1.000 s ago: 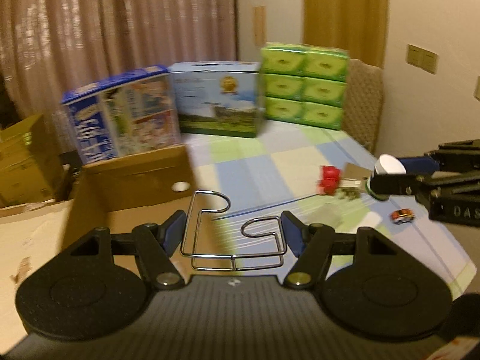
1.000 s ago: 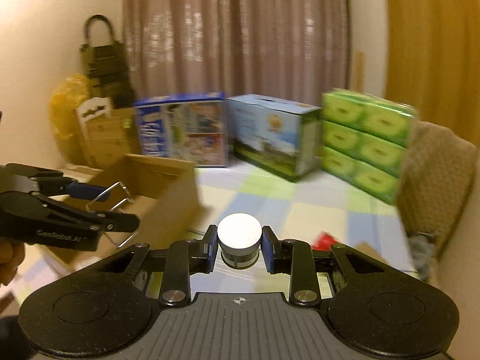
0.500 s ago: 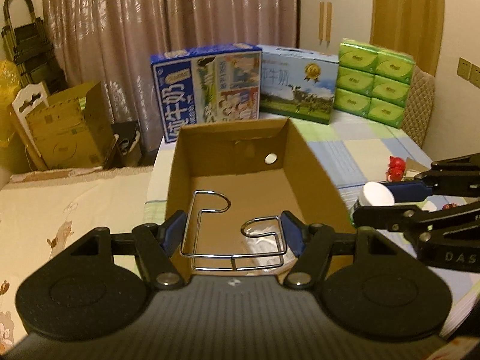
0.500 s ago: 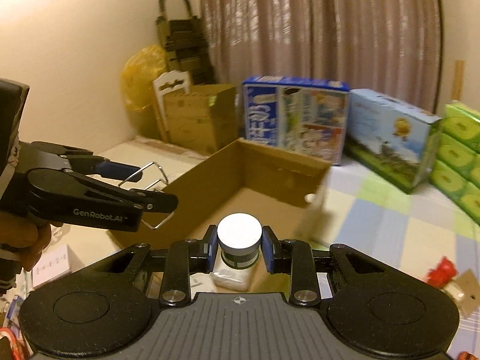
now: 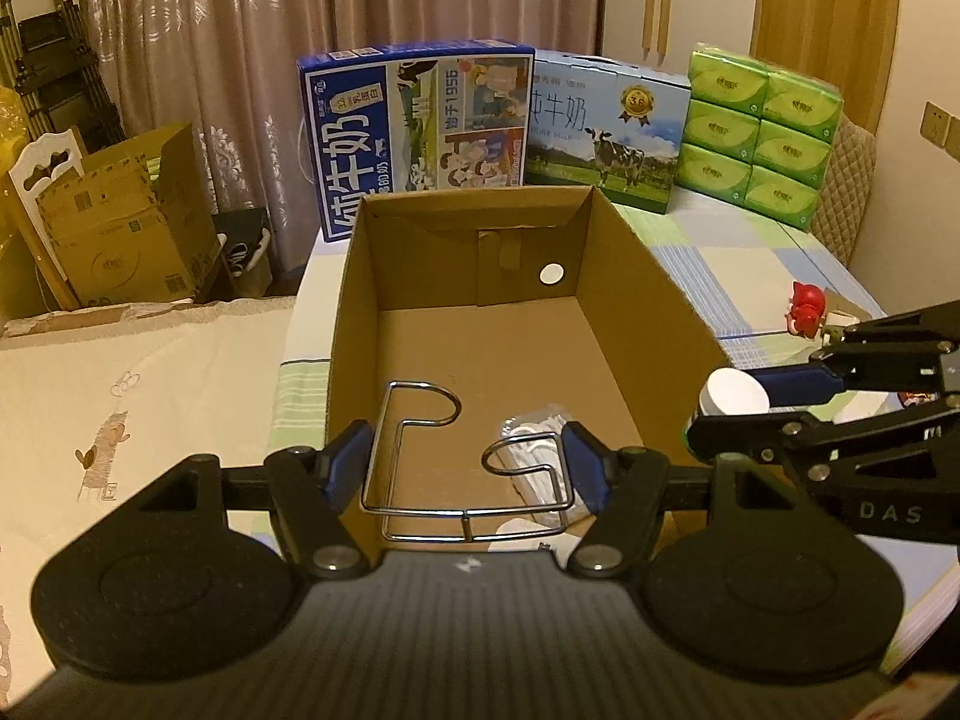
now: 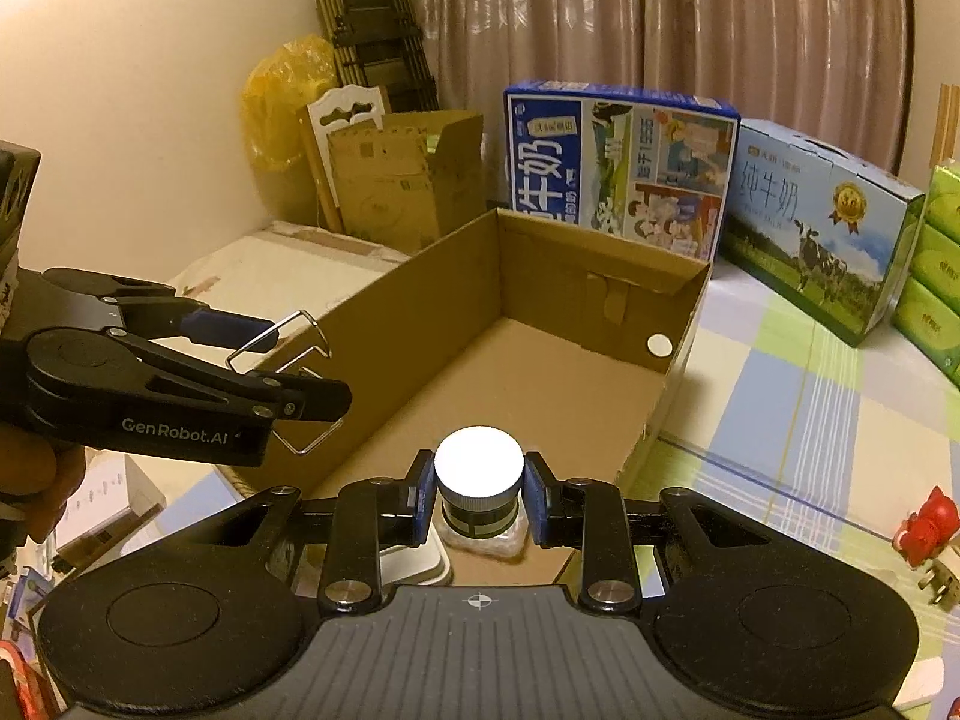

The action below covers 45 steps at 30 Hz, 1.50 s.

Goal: Organize rigid objects
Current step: 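Carry the jar and wire stand to the cardboard box and release the stand from the left gripper, then lower the white jar into the cardboard box and open the right gripper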

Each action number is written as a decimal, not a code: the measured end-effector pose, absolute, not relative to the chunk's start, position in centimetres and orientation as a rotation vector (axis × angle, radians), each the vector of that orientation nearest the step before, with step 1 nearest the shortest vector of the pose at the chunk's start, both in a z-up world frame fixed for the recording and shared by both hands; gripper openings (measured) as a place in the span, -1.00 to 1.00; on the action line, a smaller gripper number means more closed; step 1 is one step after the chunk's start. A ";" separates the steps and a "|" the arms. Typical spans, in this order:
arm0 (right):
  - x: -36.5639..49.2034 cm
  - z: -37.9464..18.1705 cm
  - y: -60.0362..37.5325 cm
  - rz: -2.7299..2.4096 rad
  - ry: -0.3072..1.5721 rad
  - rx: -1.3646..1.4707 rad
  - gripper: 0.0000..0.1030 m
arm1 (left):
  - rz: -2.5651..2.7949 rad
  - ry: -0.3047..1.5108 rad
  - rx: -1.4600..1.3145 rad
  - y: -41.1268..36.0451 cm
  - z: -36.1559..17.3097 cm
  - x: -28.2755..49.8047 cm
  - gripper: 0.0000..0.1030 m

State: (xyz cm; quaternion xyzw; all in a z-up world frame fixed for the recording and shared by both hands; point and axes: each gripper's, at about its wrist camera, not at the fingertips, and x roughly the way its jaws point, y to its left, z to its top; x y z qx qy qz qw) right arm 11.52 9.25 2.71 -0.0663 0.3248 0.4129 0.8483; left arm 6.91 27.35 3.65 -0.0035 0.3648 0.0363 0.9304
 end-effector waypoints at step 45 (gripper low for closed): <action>10.5 4.9 3.8 0.785 0.658 -0.007 0.07 | 0.117 0.694 -0.034 26.3 6.0 5.6 0.30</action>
